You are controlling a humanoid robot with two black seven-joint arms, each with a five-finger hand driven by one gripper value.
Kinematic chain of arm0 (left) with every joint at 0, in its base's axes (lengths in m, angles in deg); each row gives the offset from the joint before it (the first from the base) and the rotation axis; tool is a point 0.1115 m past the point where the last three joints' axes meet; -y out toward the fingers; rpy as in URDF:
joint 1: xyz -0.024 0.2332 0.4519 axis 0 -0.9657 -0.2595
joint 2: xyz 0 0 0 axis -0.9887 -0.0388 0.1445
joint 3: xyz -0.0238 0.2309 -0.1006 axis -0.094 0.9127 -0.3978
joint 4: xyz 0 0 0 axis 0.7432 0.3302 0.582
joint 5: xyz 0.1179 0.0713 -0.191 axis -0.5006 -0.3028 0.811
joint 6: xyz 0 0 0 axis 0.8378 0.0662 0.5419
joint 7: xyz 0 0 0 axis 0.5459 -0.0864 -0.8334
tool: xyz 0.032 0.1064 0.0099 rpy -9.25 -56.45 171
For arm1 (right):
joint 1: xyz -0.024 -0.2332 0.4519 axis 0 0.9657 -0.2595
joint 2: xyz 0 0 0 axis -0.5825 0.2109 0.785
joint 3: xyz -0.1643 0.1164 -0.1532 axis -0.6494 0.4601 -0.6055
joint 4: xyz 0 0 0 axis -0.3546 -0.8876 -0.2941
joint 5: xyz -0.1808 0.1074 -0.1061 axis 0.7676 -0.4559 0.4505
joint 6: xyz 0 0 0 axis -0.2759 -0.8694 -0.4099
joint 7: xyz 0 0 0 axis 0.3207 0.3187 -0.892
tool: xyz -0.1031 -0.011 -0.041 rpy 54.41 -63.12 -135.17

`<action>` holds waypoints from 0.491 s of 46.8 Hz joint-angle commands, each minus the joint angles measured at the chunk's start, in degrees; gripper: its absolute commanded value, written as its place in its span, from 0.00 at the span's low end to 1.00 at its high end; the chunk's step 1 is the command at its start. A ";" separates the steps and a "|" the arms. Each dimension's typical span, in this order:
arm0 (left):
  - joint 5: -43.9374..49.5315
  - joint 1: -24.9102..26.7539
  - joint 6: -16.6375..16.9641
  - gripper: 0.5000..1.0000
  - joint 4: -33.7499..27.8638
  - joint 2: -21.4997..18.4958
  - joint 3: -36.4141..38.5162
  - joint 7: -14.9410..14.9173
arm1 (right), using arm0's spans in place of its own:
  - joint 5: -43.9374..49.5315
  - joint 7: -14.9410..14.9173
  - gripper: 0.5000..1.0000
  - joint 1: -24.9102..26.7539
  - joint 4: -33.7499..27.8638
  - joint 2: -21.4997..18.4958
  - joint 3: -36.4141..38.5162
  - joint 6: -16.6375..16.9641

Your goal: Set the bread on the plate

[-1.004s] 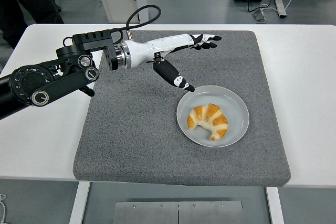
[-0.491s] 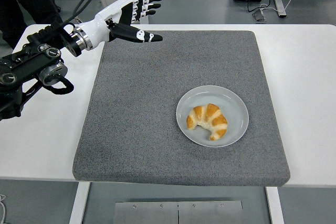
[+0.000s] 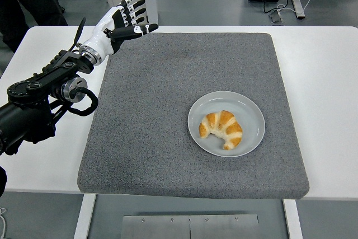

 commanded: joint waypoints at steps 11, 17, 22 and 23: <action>7.18 -2.19 -0.55 0.93 7.98 3.71 -6.63 0.16 | 0.01 0.00 1.00 -0.16 0.08 0.00 0.00 0.09; 7.35 -4.48 -0.81 0.93 8.16 4.42 -12.43 0.08 | 0.01 0.00 1.00 -0.34 0.17 0.00 0.09 0.09; 7.35 -4.83 -0.90 0.93 8.95 5.65 -12.88 0.08 | -0.07 0.00 1.00 -0.34 0.08 0.00 0.27 0.01; 7.35 -4.83 -0.90 0.93 9.21 5.91 -12.88 0.08 | 0.01 0.00 1.00 -0.42 0.08 0.00 0.27 0.01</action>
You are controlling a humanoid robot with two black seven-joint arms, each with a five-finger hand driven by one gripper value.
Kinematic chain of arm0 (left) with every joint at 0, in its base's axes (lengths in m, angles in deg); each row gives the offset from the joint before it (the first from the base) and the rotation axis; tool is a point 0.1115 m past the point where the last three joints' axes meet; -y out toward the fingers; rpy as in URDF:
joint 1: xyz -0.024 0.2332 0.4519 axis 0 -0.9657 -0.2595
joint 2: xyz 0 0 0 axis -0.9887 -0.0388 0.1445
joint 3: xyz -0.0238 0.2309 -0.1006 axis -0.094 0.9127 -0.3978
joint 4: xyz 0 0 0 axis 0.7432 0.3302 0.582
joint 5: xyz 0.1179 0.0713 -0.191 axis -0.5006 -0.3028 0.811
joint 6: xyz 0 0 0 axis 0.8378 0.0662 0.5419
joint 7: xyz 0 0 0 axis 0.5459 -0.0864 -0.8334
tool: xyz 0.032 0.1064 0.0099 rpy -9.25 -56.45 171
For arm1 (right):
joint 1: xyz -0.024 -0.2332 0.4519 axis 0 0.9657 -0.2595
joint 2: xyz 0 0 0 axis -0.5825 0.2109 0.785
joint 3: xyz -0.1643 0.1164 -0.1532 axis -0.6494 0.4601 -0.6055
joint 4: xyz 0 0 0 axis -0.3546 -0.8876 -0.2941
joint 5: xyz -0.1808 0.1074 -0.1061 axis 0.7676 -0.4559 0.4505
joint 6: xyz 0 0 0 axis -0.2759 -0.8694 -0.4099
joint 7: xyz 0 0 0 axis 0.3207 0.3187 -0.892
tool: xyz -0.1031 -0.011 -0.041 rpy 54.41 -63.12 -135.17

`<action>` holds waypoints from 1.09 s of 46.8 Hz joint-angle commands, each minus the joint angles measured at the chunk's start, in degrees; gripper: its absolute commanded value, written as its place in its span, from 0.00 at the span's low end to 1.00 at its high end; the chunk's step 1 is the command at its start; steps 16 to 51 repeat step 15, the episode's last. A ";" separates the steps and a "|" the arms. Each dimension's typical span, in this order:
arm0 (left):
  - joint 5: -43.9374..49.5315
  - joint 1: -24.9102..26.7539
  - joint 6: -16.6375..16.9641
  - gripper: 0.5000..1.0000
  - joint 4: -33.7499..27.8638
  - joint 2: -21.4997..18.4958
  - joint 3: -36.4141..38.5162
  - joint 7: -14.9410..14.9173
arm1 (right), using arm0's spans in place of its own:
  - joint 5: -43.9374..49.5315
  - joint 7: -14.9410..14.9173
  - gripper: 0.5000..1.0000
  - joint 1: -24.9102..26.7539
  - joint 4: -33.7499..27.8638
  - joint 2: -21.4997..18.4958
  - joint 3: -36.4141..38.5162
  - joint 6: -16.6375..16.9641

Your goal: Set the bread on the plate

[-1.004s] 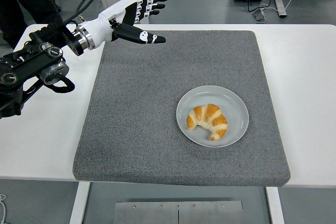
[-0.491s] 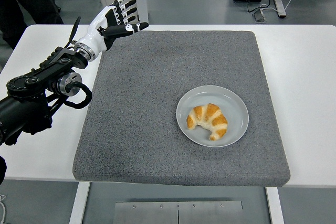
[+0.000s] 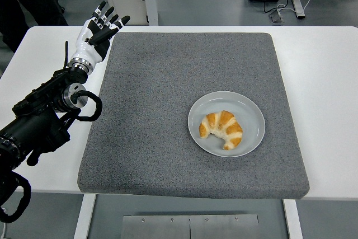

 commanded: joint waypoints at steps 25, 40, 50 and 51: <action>0.07 -0.39 -0.83 0.93 1.85 1.37 -2.62 -0.01 | 0.03 0.00 1.00 -0.18 0.42 0.00 -0.34 0.08; 0.07 -0.39 -0.83 0.93 1.85 1.37 -2.62 -0.01 | 0.03 0.00 1.00 -0.18 0.42 0.00 -0.34 0.08; 0.07 -0.39 -0.83 0.93 1.85 1.37 -2.62 -0.01 | 0.03 0.00 1.00 -0.18 0.42 0.00 -0.34 0.08; 0.07 -0.39 -0.83 0.93 1.85 1.37 -2.62 -0.01 | 0.03 0.00 1.00 -0.18 0.42 0.00 -0.34 0.08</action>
